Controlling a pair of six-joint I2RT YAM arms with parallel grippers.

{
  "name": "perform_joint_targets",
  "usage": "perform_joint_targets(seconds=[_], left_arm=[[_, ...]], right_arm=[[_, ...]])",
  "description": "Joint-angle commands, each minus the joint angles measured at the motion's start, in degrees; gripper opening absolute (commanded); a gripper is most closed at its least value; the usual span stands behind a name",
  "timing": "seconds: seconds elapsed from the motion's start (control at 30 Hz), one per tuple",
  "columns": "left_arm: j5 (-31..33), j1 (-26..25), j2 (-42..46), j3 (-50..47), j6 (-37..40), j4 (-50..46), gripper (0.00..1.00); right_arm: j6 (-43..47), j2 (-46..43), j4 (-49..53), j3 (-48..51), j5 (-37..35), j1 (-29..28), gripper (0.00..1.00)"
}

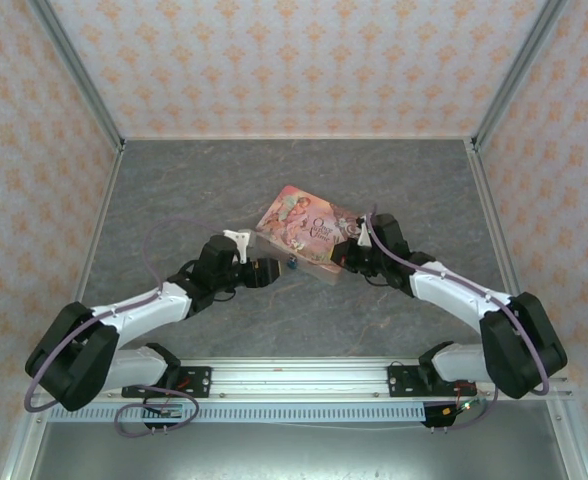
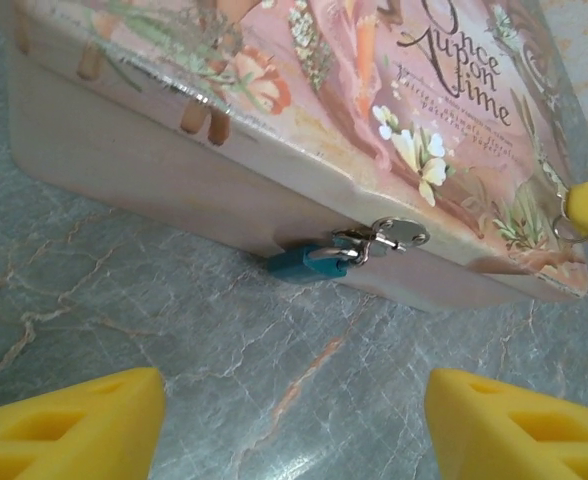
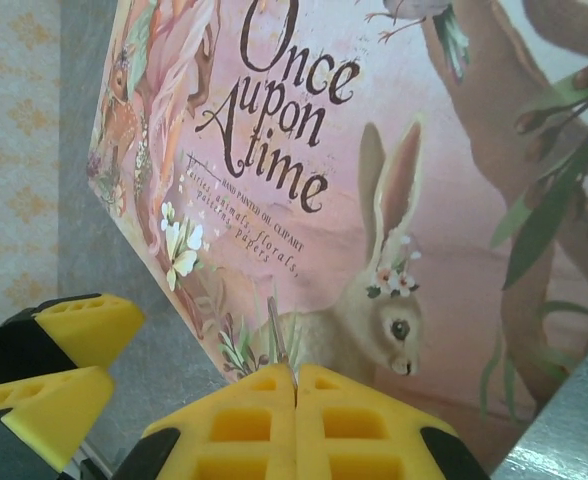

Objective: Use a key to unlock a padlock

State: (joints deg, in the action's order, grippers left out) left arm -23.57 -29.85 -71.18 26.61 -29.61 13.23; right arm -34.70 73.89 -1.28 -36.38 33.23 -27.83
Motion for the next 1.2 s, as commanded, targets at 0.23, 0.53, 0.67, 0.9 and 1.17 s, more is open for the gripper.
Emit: perform_joint_targets(seconds=[0.23,0.53,0.67,0.9,1.17], left_arm=[[-1.0,-2.2,-8.5,1.3,3.4,12.4,0.69],[5.8,-6.5,-17.1,2.3,4.0,20.6,0.63],[7.2,-7.1,-20.5,2.7,3.7,23.3,0.61],[7.3,-7.7,-24.0,4.5,3.9,24.7,0.6],[7.0,-8.0,-26.3,5.7,3.4,25.5,0.57]], right_arm=[[2.2,0.2,5.9,-0.4,-2.1,0.6,0.0],[2.4,-0.1,5.9,0.8,-2.4,0.6,0.0],[2.5,-0.1,5.8,1.0,-2.4,0.6,0.0],[2.8,-0.1,5.8,1.0,-2.2,0.6,0.0],[3.0,0.0,5.6,1.2,-2.1,0.6,0.0]])
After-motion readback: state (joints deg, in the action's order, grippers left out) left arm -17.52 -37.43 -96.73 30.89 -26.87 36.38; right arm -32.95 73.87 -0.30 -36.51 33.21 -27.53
